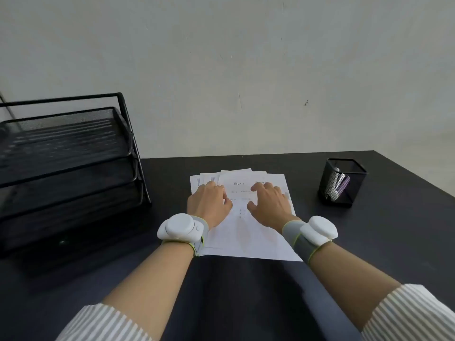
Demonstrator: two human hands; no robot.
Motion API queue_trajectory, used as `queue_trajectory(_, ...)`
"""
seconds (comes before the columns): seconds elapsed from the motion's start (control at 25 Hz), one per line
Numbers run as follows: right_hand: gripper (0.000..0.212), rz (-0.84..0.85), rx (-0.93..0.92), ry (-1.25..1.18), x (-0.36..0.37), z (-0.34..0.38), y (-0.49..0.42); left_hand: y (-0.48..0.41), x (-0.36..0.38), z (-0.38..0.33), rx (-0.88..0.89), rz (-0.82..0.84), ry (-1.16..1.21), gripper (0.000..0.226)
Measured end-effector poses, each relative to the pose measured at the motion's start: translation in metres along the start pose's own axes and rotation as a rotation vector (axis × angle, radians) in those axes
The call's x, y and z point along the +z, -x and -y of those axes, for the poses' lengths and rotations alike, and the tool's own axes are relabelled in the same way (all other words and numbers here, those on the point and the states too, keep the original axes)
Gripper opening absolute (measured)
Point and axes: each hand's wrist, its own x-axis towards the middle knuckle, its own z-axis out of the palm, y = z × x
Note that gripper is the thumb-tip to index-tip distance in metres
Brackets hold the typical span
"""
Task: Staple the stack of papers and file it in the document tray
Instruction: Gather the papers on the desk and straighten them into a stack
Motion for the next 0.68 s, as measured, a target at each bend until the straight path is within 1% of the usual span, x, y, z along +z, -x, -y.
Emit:
queue_trajectory(0.12, 0.045, 0.005, 0.022, 0.016, 0.004, -0.008, 0.001, 0.002, 0.007, 0.0, -0.011, 0.02, -0.034, 0.027)
queue_trajectory(0.28, 0.046, 0.028, 0.056, 0.045, 0.011, -0.02, 0.003, 0.006, 0.021, 0.002, -0.03, 0.051, -0.01, 0.028)
queue_trajectory(0.4, 0.047, 0.022, 0.103, 0.081, 0.011, -0.031, 0.004, 0.008, 0.029, 0.004, -0.066, 0.083, -0.023, 0.035)
queue_trajectory(0.52, 0.052, 0.06, 0.182, 0.09, 0.012, -0.037, 0.002, 0.009, 0.033, 0.007, -0.165, 0.086, -0.034, 0.051)
queue_trajectory(0.6, 0.054, 0.086, 0.218, 0.081, 0.013, -0.037, 0.0, 0.007, 0.034, 0.008, -0.276, 0.104, 0.001, 0.062)
queue_trajectory(0.68, 0.055, 0.09, 0.214, 0.068, 0.014, -0.035, 0.0, 0.006, 0.033, 0.009, -0.388, 0.155, 0.065, 0.069)
